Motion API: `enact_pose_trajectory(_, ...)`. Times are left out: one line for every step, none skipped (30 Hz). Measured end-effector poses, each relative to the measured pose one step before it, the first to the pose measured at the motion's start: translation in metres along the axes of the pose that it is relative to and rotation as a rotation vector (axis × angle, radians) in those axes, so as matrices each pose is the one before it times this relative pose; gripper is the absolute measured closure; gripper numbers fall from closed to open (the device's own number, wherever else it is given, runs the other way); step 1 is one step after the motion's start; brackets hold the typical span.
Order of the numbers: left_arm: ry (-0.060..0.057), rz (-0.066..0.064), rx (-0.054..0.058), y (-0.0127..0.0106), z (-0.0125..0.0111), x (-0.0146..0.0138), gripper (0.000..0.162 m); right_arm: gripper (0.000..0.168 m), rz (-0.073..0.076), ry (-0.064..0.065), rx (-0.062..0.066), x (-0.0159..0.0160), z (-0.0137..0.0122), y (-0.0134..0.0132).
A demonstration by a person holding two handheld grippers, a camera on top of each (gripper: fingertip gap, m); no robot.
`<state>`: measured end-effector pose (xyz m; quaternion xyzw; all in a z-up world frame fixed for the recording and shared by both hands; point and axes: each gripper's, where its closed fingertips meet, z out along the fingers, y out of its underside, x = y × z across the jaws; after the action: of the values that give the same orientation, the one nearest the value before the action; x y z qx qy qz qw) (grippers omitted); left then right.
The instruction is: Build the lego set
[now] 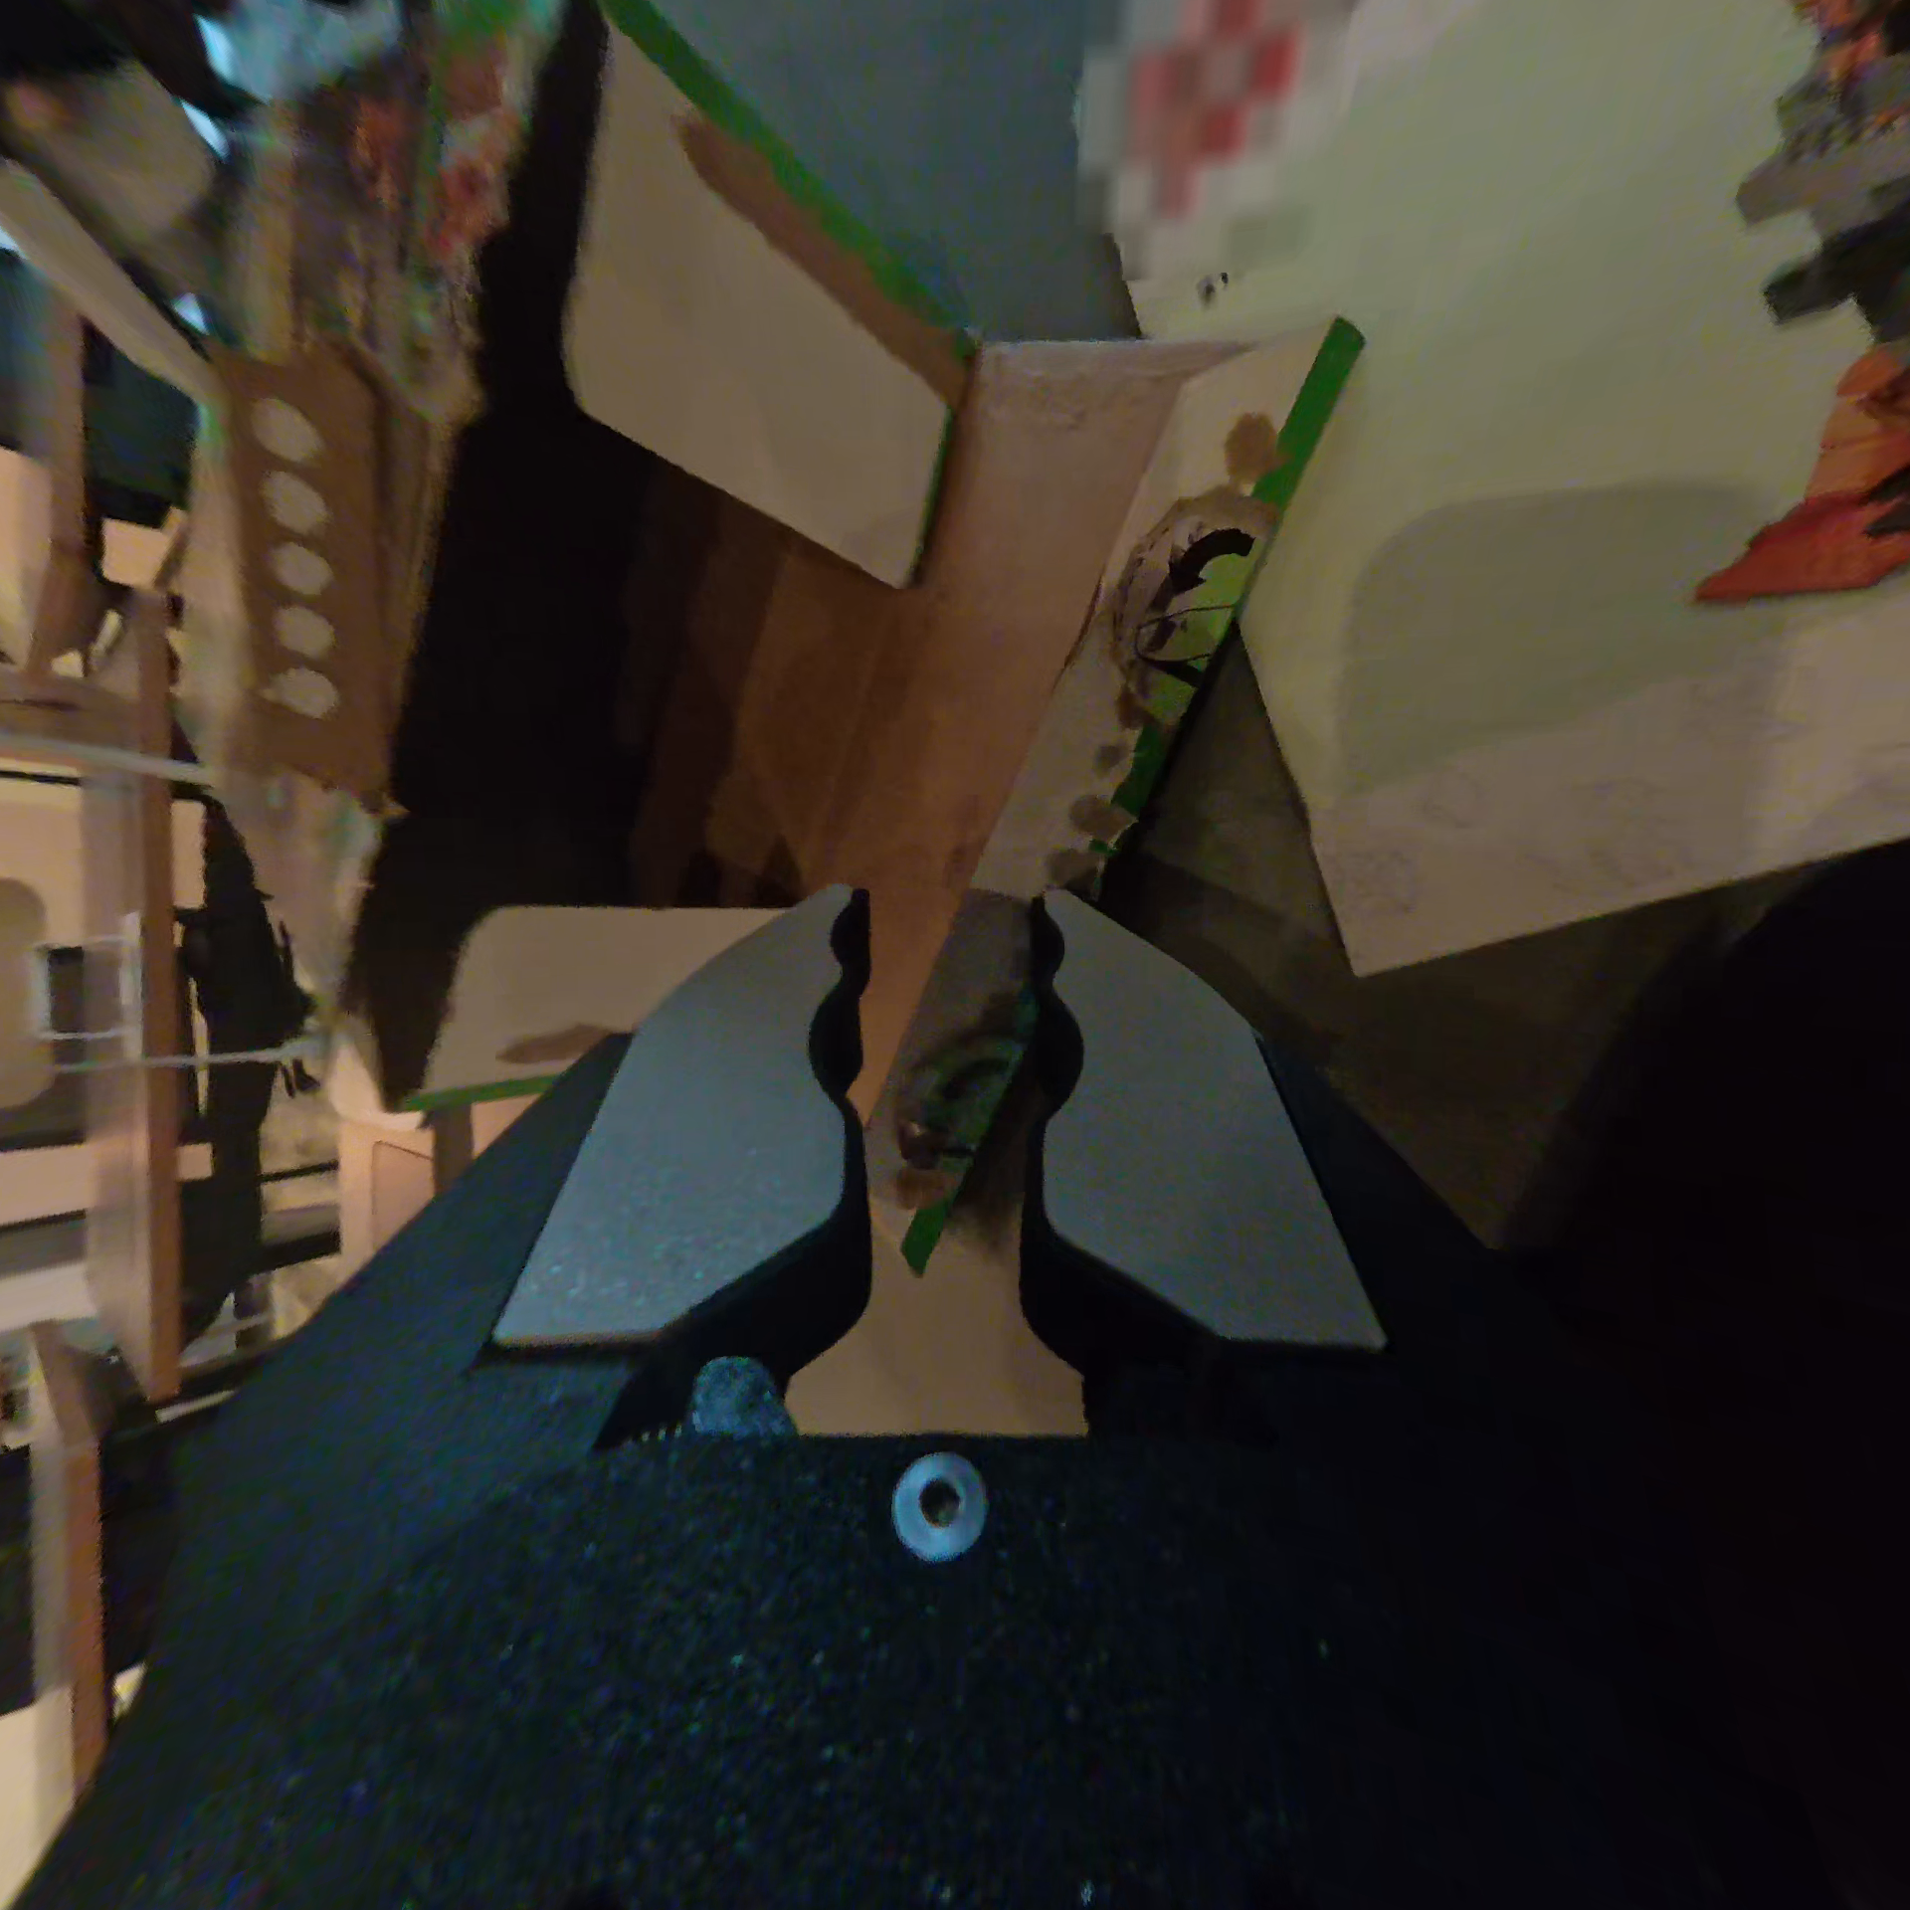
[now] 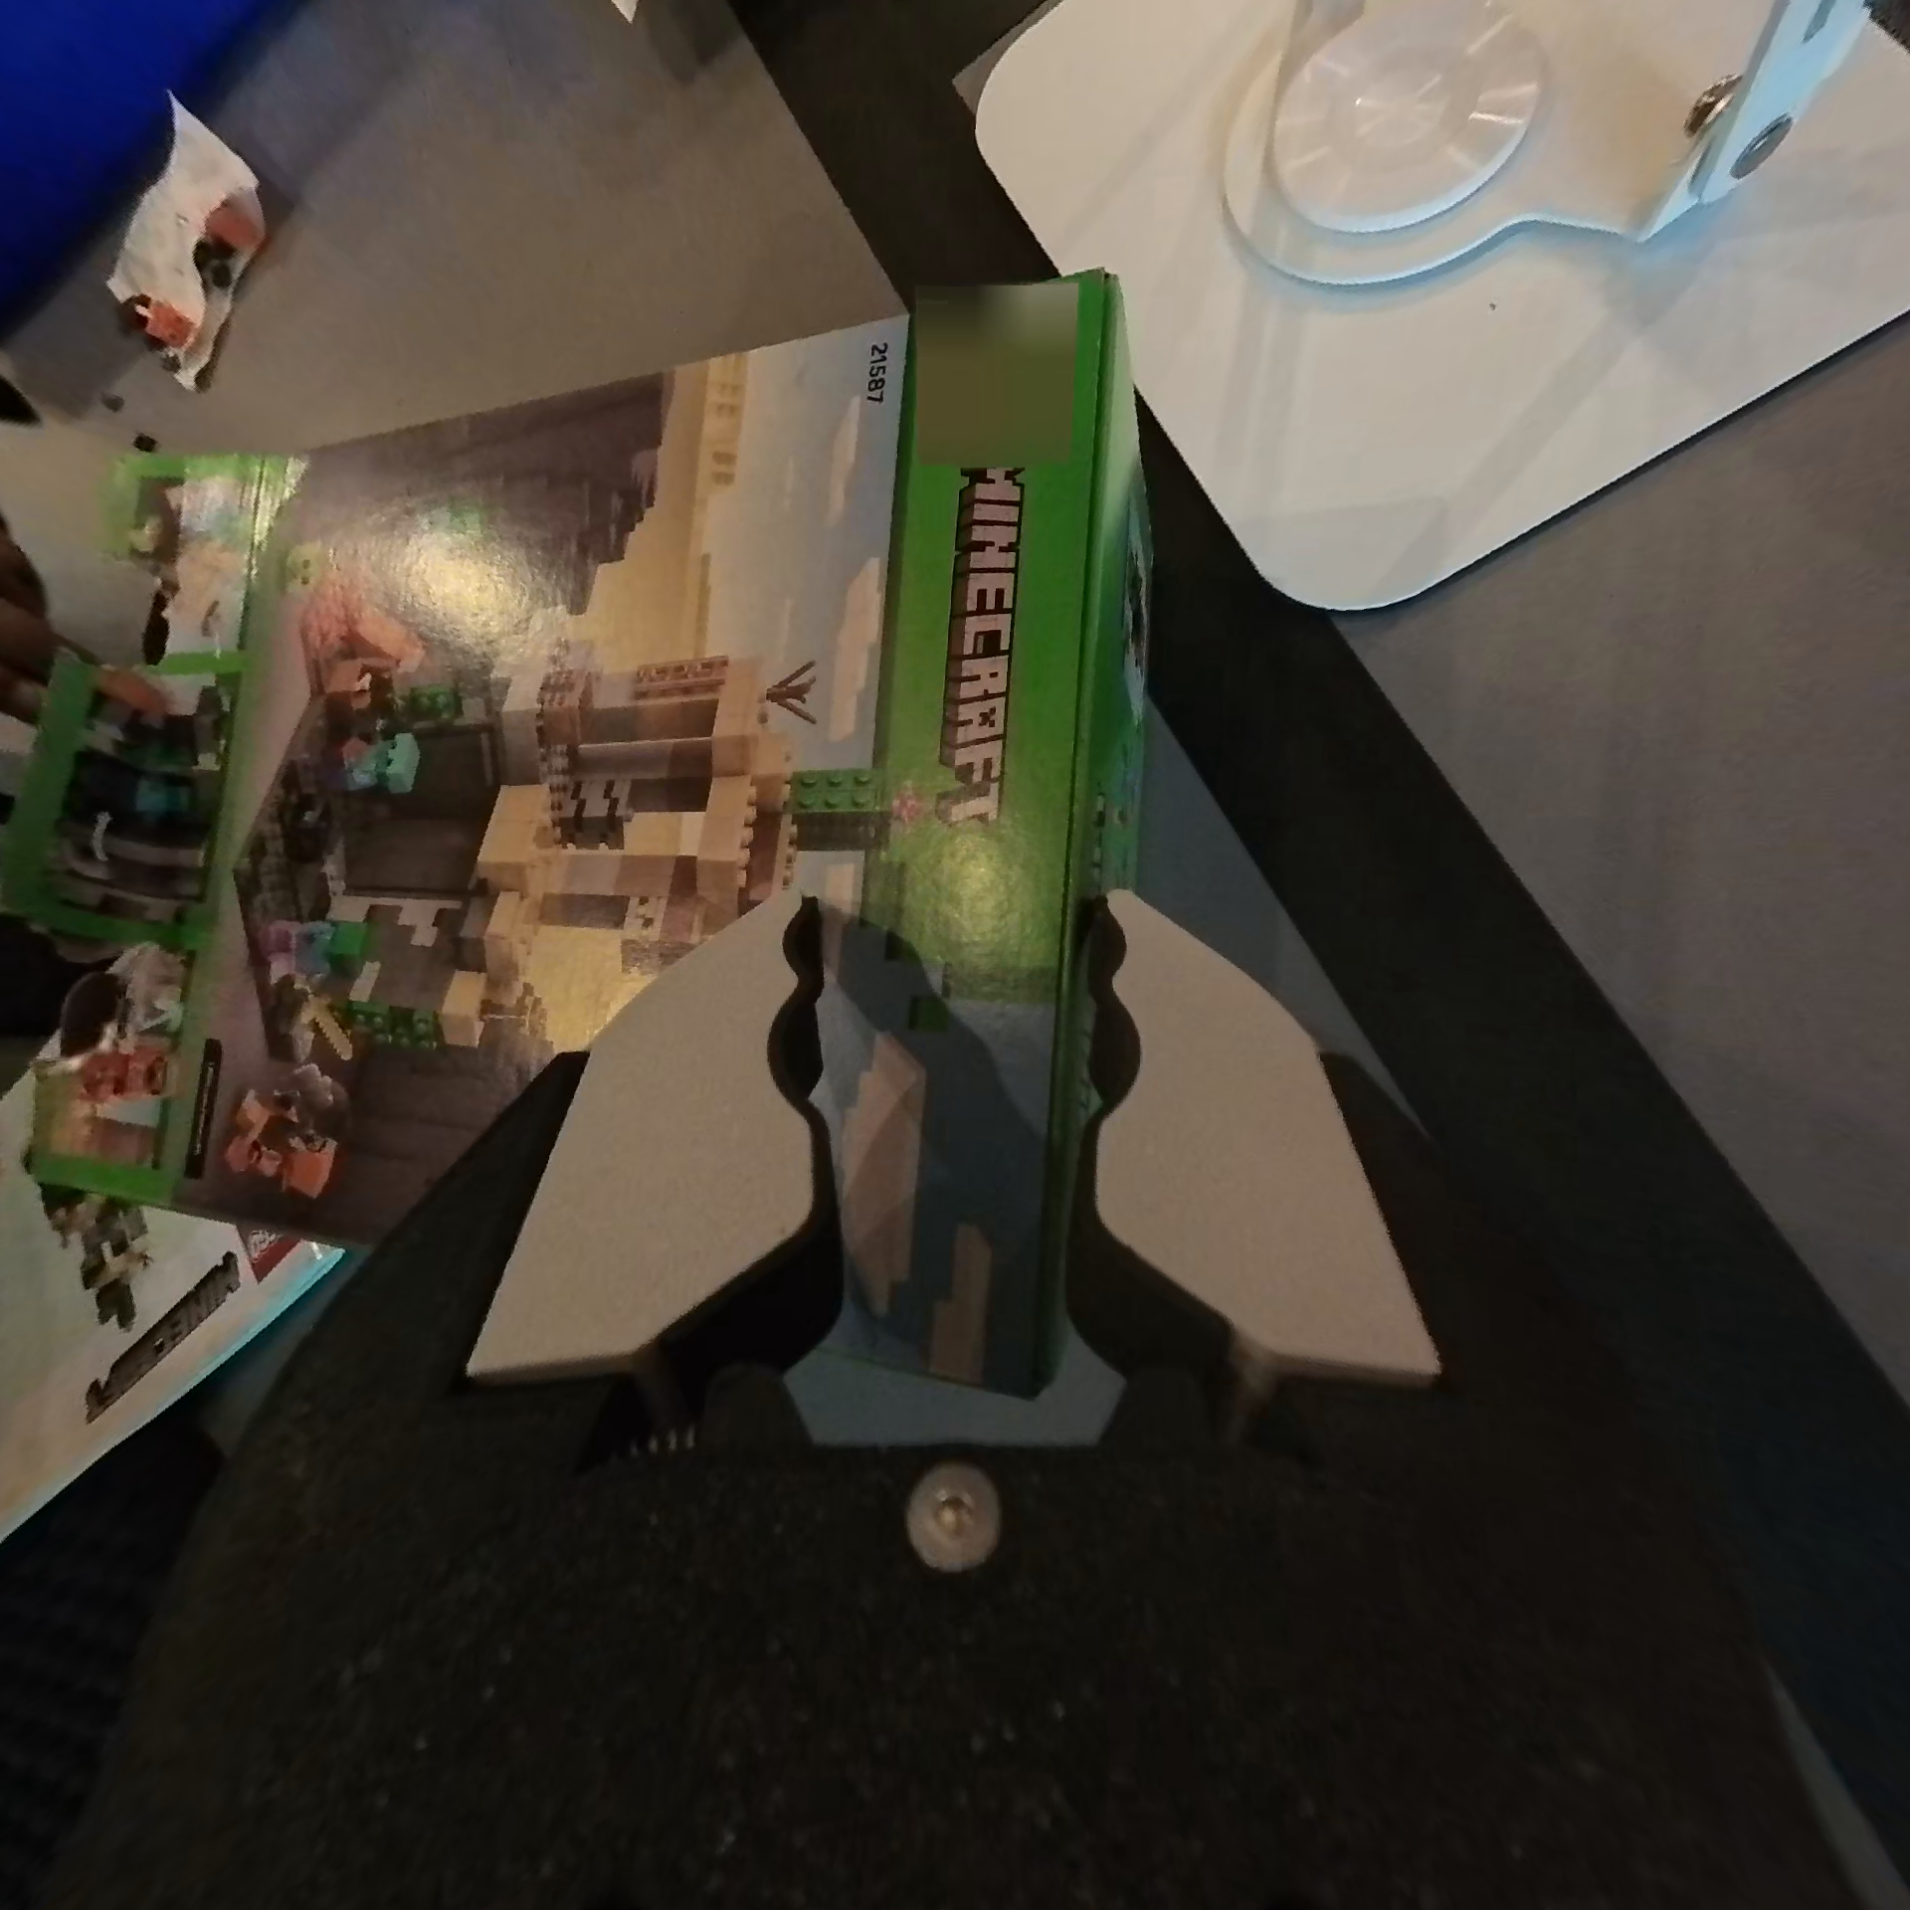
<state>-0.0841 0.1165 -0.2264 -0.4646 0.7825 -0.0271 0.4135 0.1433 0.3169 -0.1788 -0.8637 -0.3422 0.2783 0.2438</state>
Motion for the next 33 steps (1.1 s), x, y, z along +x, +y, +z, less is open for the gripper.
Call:
enact_pose_trajectory(-0.0112,-0.0044,0.0159,-0.00331,-0.00245,-0.00346,0.134,0.119,-0.0005,-0.0013,0.0018,0.00028,-0.00002,-0.00011)
enact_pose_trajectory(-0.0219,-0.0065,0.0163,-0.00267,-0.00301,-0.00496,0.135,0.119,0.0013,-0.0033,0.0027,-0.00002,-0.00003,-0.00002)
enact_pose_trajectory(-0.0324,-0.0101,0.0218,-0.00319,-0.00320,-0.00625,0.136,0.119,0.0009,-0.0027,0.0031,0.00004,0.00005,0.00005)
enact_pose_trajectory(-0.0342,-0.0167,0.0221,-0.00342,-0.00257,-0.00611,0.138,0.119,0.0008,-0.0016,0.0028,0.00011,0.00002,-0.00002)
enact_pose_trajectory(-0.0170,-0.0101,0.0078,-0.00148,-0.00106,-0.00281,0.139,0.118,0.0023,-0.0009,0.0020,0.00007,-0.00003,-0.00008)
enact_pose_trajectory(-0.0028,0.0034,-0.0077,0.00070,-0.00021,0.00084,0.137,0.118,0.0024,0.0002,0.0013,0.00006,-0.00004,0.00003)
enact_pose_trajectory(-0.0056,0.0063,-0.0022,-0.00003,-0.00070,0.00157,0.136,0.118,0.0011,0.0012,0.0010,-0.00001,-0.00004,0.00005)
enact_pose_trajectory(-0.0003,-0.0006,0.0165,-0.00242,-0.00171,0.00307,0.135,0.118,0.0003,0.0012,0.0013,0.00005,-0.00002,0.00000)
enact_pose_trajectory(0.0211,-0.0104,0.0206,-0.00316,-0.00238,0.00651,0.135,0.118,0.0001,0.0005,0.0020,-0.00003,-0.00006,0.00002)
enact_pose_trajectory(0.0141,-0.0073,0.0063,-0.00069,-0.00190,0.00594,0.134,0.118,0.0004,-0.0004,0.0025,0.00005,-0.00006,0.00004)
enact_pose_trajectory(0.0021,0.0105,-0.0089,0.00222,-0.00141,0.00451,0.133,0.118,0.0008,-0.0012,0.0028,-0.00008,-0.00004,0.00001)
enact_pose_trajectory(-0.0011,0.0200,-0.0208,0.00462,-0.00088,0.00397,0.132,0.118,0.0011,-0.0016,0.0026,0.00002,0.00006,-0.00004)
enact_pose_trajectory(0.0041,0.0188,-0.0253,0.00578,-0.00039,0.00432,0.131,0.118,0.0005,-0.0017,0.0018,0.00012,0.00003,0.00000)
enact_pose_trajectory(0.0035,0.0133,-0.0245,0.00630,0.00034,0.00366,0.130,0.118,0.0006,-0.0018,0.0009,-0.00005,0.00002,-0.00003)
enact_pose_trajectory(-0.0113,0.0149,-0.0264,0.00689,0.00099,0.00104,0.128,0.118,0.0009,-0.0015,0.0006,-0.00003,0.00000,0.00001)
enact_pose_trajectory(-0.0194,0.0195,-0.0251,0.00640,0.00138,-0.00081,0.126,0.118,0.0010,-0.0009,0.0008,-0.00002,0.00008,-0.00006)
enact_pose_trajectory(-0.0217,0.0165,-0.0179,0.00493,0.00214,-0.00172,0.125,0.118,0.0001,-0.0005,0.0013,-0.00005,0.00007,0.00000)
enact_pose_trajectory(-0.0147,0.0102,-0.0101,0.00315,0.00294,-0.00115,0.124,0.118,0.0002,-0.0006,0.0022,0.00005,0.00000,-0.00003)
enact_pose_trajectory(-0.0070,0.0102,-0.0119,0.00264,0.00395,-0.00035,0.123,0.118,0.0008,-0.0011,0.0030,-0.00003,0.00003,0.00004)
enact_pose_trajectory(-0.0164,0.0175,-0.0125,0.00186,0.00434,-0.00164,0.121,0.118,0.0010,-0.0013,0.0031,0.00000,0.00007,-0.00004)
enact_pose_trajectory(-0.0226,0.0258,-0.0059,0.00072,0.00416,-0.00230,0.121,0.118,0.0006,-0.0009,0.0025,-0.00008,0.00000,-0.00001)
enact_pose_trajectory(-0.0177,0.0280,0.0025,-0.00064,0.00346,-0.00166,0.122,0.118,0.0002,-0.0001,0.0016,0.00005,0.00003,0.00000)
enact_pose_trajectory(-0.0159,0.0161,0.0132,-0.00234,0.00210,-0.00205,0.121,0.118,0.0006,0.0003,0.0010,-0.00001,-0.00002,-0.00002)
enact_pose_trajectory(-0.0194,0.0043,-0.0022,-0.00023,0.00221,-0.00294,0.118,0.118,0.0006,0.0004,0.0006,0.00010,0.00004,0.00003)
enact_pose_trajectory(-0.0227,0.0014,0.0089,-0.00133,0.00088,-0.00353,0.119,0.118,0.0002,0.0002,0.0006,0.00000,-0.00005,0.00003)
enact_pose_trajectory(-0.0483,-0.0015,0.0149,-0.00215,-0.00053,-0.00758,0.124,0.118,-0.0002,-0.0002,0.0010,-0.00003,-0.00002,-0.00002)
enact_pose_trajectory(-0.0447,-0.0018,0.0139,-0.00208,-0.00124,-0.00783,0.127,0.118,-0.0001,-0.0007,0.0013,0.00001,0.00009,-0.00006)
enact_pose_trajectory(-0.0351,-0.0040,-0.0009,-0.00029,-0.00048,-0.00695,0.127,0.118,0.0001,-0.0014,0.0014,-0.00017,0.00008,-0.00002)
enact_pose_trajectory(-0.0218,-0.0040,-0.0047,0.00017,0.00038,-0.00484,0.126,0.118,-0.0004,-0.0011,0.0016,-0.00024,0.00036,-0.00009)
enact_pose_trajectory(-0.0252,-0.0045,-0.0083,0.00091,0.00103,-0.00476,0.125,0.118,-0.0003,-0.0012,0.0017,-0.00011,0.00019,-0.00016)
enact_pose_trajectory(-0.0431,-0.0015,-0.0077,0.00080,0.00090,-0.00675,0.123,0.118,0.0015,-0.0026,0.0017,-0.00021,0.00029,-0.00006)
enact_pose_trajectory(-0.0209,0.0015,0.0004,-0.00061,0.00072,-0.00330,0.121,0.118,0.0009,-0.0015,0.0010,-0.00006,0.00016,-0.00002)
enact_pose_trajectory(-0.0031,-0.0038,0.0003,-0.00059,0.00076,-0.00082,0.121,0.118,-0.0005,-0.0001,0.0007,-0.00001,0.00009,0.00004)
